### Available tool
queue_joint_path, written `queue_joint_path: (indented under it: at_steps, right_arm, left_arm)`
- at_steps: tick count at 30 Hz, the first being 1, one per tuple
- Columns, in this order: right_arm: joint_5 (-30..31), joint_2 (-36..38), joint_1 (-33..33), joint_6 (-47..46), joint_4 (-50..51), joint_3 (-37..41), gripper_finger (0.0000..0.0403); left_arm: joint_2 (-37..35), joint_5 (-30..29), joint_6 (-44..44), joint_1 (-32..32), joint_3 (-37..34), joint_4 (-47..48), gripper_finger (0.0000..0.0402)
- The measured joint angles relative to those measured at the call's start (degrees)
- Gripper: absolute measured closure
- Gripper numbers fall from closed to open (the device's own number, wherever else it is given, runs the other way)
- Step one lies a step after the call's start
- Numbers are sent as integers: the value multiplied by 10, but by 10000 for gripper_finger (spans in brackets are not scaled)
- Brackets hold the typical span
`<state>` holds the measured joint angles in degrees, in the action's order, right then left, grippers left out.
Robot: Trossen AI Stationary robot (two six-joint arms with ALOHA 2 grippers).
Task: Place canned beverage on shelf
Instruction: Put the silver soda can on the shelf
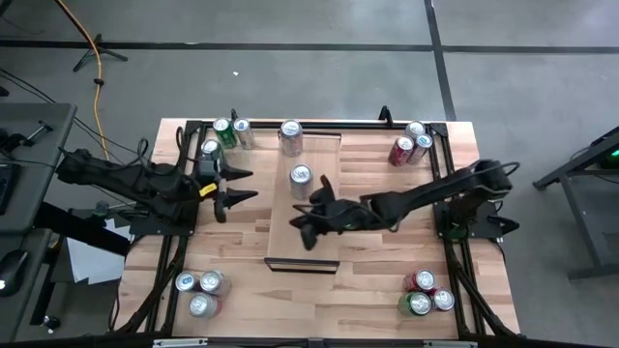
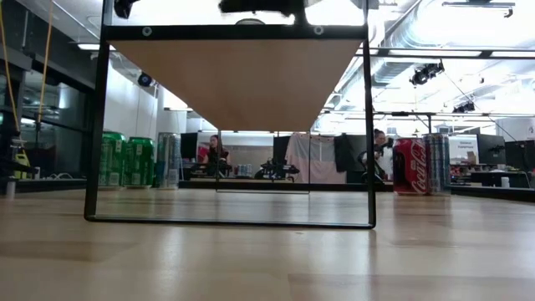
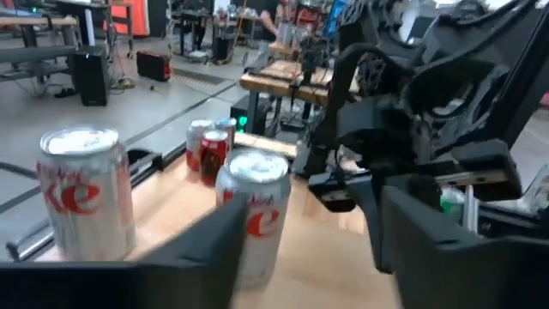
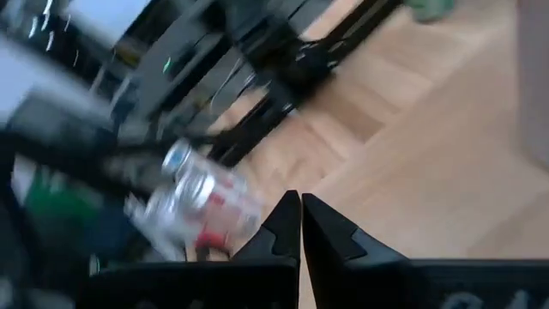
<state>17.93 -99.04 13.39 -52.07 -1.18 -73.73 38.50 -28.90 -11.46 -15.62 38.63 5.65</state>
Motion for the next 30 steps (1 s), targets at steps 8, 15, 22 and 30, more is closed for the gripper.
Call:
queue_joint_path:
  at_steps: [8, 15, 22, 30]
  right_arm:
    - [107, -10, -12, -97, -6, 0, 403]
    - [91, -3, -43, -110, 26, 0, 403]
    - [79, -3, -78, -84, 27, 0, 403]
    - [46, -3, -131, -44, 27, 0, 403]
  left_arm:
    - [0, 14, -4, 0, -6, 6, 386]
    - [0, 14, 16, 0, -6, 23, 396]
    - [0, 14, -5, 0, -6, 67, 400]
    - [0, 8, -19, 0, -6, 96, 401]
